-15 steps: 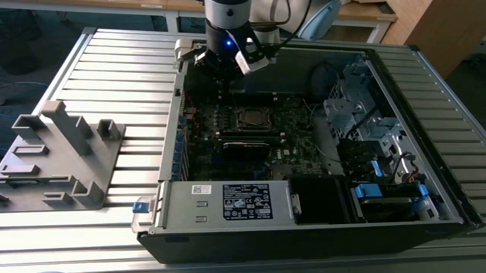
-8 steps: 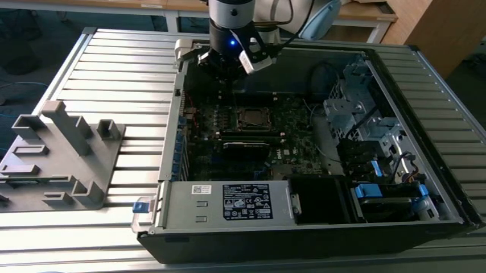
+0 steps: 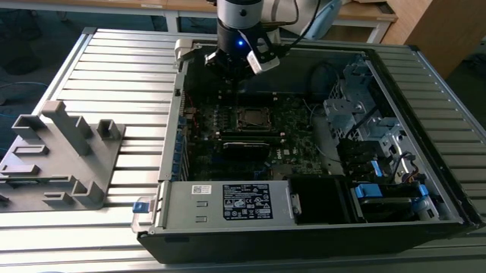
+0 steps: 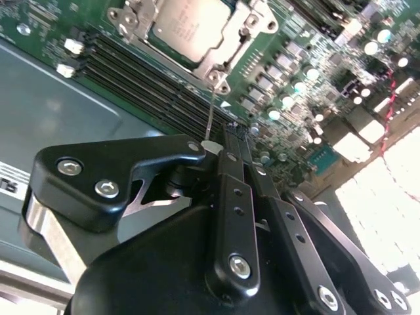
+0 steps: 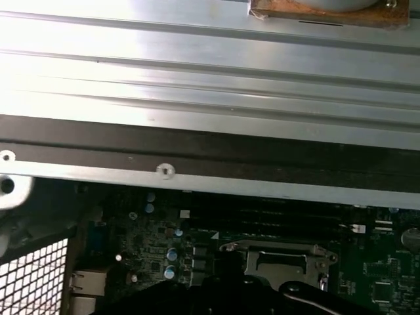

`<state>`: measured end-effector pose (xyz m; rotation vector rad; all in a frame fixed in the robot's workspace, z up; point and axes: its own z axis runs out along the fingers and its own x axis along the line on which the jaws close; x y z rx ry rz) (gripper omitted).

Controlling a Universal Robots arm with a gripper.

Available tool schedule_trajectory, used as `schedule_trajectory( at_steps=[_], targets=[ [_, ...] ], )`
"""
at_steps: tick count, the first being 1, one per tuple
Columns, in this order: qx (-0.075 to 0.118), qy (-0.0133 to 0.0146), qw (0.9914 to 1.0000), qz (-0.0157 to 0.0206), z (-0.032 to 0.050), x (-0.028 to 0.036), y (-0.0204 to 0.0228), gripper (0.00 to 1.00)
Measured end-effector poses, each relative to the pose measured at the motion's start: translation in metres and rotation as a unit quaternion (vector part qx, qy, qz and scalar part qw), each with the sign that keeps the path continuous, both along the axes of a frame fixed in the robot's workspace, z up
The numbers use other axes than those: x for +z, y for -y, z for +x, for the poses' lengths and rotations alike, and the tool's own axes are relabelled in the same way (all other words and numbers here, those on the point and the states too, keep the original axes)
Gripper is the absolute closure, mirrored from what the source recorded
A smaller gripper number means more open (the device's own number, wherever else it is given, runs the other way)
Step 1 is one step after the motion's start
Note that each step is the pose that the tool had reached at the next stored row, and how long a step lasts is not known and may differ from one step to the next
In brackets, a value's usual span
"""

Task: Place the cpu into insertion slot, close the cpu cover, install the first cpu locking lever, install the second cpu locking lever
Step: 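Install the first cpu locking lever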

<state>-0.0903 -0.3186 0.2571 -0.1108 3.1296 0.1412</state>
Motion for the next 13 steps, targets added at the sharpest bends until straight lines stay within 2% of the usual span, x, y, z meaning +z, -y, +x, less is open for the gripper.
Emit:
schedule_trajectory(
  at_steps=[5, 13],
  targets=[
    [0.0, 0.0, 1.0, -0.0001, 0.0101, -0.0001, 0.0, 0.89],
    [0.0, 0.0002, 1.0, 0.0002, 0.0105, -0.001, -0.0001, 0.89]
  ],
)
